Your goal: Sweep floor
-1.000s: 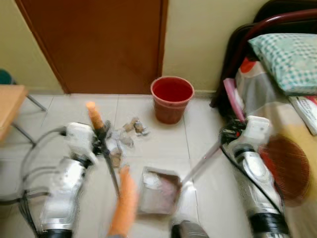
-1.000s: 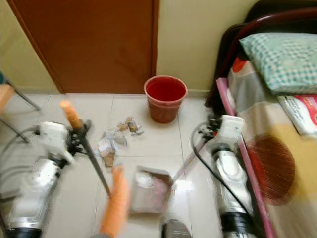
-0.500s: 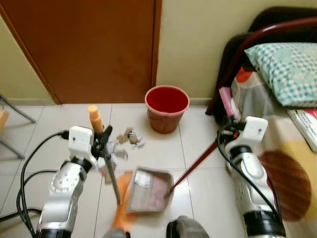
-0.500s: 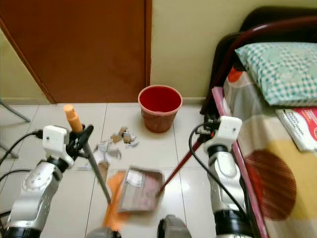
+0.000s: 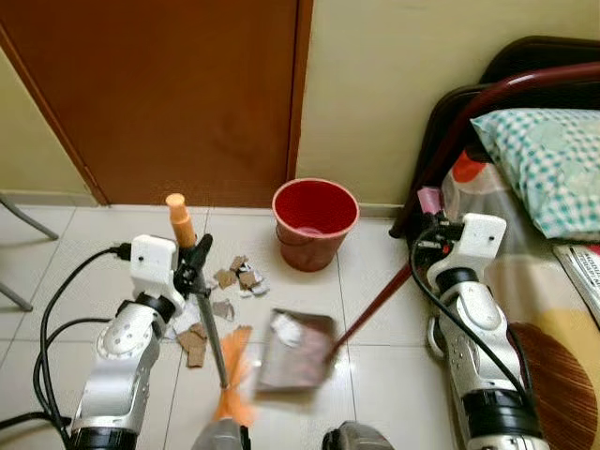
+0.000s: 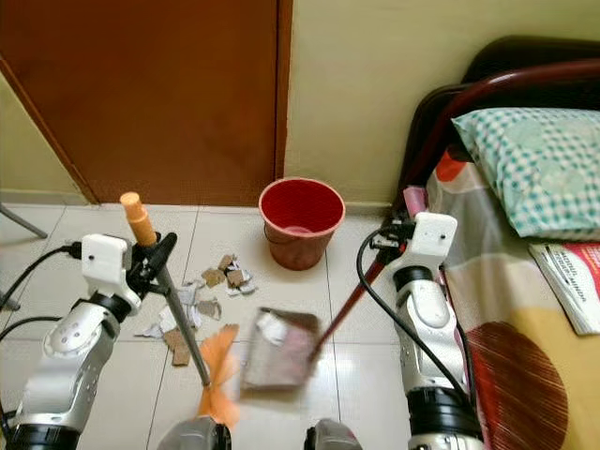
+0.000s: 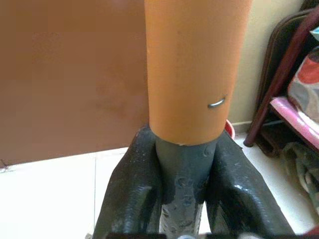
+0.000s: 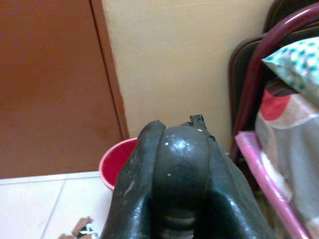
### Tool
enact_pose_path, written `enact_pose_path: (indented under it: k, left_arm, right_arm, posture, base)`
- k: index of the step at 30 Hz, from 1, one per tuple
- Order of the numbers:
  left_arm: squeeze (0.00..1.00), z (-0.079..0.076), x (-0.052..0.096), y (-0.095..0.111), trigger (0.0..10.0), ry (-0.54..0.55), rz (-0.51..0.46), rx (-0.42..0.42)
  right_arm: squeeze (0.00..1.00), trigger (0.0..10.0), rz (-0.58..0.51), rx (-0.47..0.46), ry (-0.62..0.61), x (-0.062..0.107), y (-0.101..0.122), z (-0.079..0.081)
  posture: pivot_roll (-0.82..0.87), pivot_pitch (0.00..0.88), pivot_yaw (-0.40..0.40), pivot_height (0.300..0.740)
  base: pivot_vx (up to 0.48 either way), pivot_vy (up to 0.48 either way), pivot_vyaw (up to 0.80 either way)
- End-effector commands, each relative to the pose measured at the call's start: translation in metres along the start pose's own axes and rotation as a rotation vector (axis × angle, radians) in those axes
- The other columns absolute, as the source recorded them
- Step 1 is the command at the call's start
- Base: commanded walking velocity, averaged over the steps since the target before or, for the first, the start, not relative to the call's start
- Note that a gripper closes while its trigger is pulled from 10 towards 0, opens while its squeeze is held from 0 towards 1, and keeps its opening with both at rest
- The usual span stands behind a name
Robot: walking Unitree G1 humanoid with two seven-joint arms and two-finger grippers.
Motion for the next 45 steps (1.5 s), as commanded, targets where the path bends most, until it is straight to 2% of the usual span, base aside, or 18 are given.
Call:
enact_pose_path:
  k: [1,8,14,22,28,32,34,37,40,45]
  left_arm:
    - [0.0,0.0,0.001,0.003,10.0,0.003,-0.014,-0.019]
    - [0.0,0.001,0.0,0.002,10.0,0.014,-0.002,-0.031]
    - [0.0,0.008,0.0,0.0,10.0,0.059,0.009,-0.045]
    - [0.0,0.006,0.001,-0.002,10.0,0.067,0.017,-0.047]
    - [0.0,0.011,0.003,-0.007,10.0,0.106,0.044,-0.049]
    - [0.0,0.013,0.004,-0.009,10.0,0.121,0.055,-0.048]
    - [0.0,0.012,0.004,-0.009,10.0,0.122,0.056,-0.047]
    - [0.0,0.008,0.005,-0.011,10.0,0.119,0.06,-0.04]
    - [0.0,0.005,0.004,-0.011,10.0,0.113,0.06,-0.036]
    - [0.0,-0.001,0.003,-0.008,10.0,0.097,0.044,-0.02]
  right_arm:
    - [0.0,10.0,-0.017,0.015,-0.02,0.001,0.005,-0.007]
    - [0.0,10.0,-0.035,0.001,0.002,-0.004,0.012,-0.001]
    - [0.0,10.0,-0.051,-0.019,0.029,-0.012,0.021,0.004]
    - [0.0,10.0,-0.067,-0.055,0.037,-0.018,0.03,0.008]
    - [0.0,10.0,-0.121,-0.11,0.082,-0.032,0.054,0.024]
    - [0.0,10.0,-0.184,-0.145,0.144,-0.048,0.084,0.045]
    - [0.0,10.0,-0.198,-0.156,0.156,-0.051,0.091,0.049]
    - [0.0,10.0,-0.244,-0.172,0.193,-0.062,0.112,0.063]
    - [0.0,10.0,-0.263,-0.175,0.202,-0.067,0.121,0.067]
    - [0.0,10.0,-0.334,-0.152,0.233,-0.079,0.155,0.08]
  posture:
    - [0.02,0.089,-0.046,0.74]
    - [0.01,0.086,-0.045,0.74]
    - [0.01,0.088,-0.045,0.74]
    - [0.01,0.09,-0.048,0.74]
    - [0.01,0.094,-0.049,0.74]
    - [0.01,0.096,-0.053,0.74]
    - [0.01,0.096,-0.055,0.74]
    - [0.01,0.095,-0.058,0.74]
    - [0.01,0.095,-0.059,0.74]
    - [0.02,0.096,-0.063,0.74]
  base:
    - [0.0,0.0,0.0]
    - [0.0,0.0,0.0]
    - [0.0,0.0,0.0]
    - [0.0,0.0,0.0]
    - [0.0,0.0,0.0]
    - [0.0,0.0,0.0]
    - [0.0,0.0,0.0]
    - [0.0,0.0,0.0]
    - [0.0,0.0,0.0]
    - [0.0,0.0,0.0]
Point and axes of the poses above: a point about 5 cm out from each wrist's last joint towards the gripper, its own x axis pointing back from the gripper into the wrist, its own y axis along the axis of the wrist's last joint, z = x × y, the point moved 3 cm from there along -x, pointing out of the wrist towards the gripper, and after that the axes turned 13 degrees about -x, right-handed, at the moved point
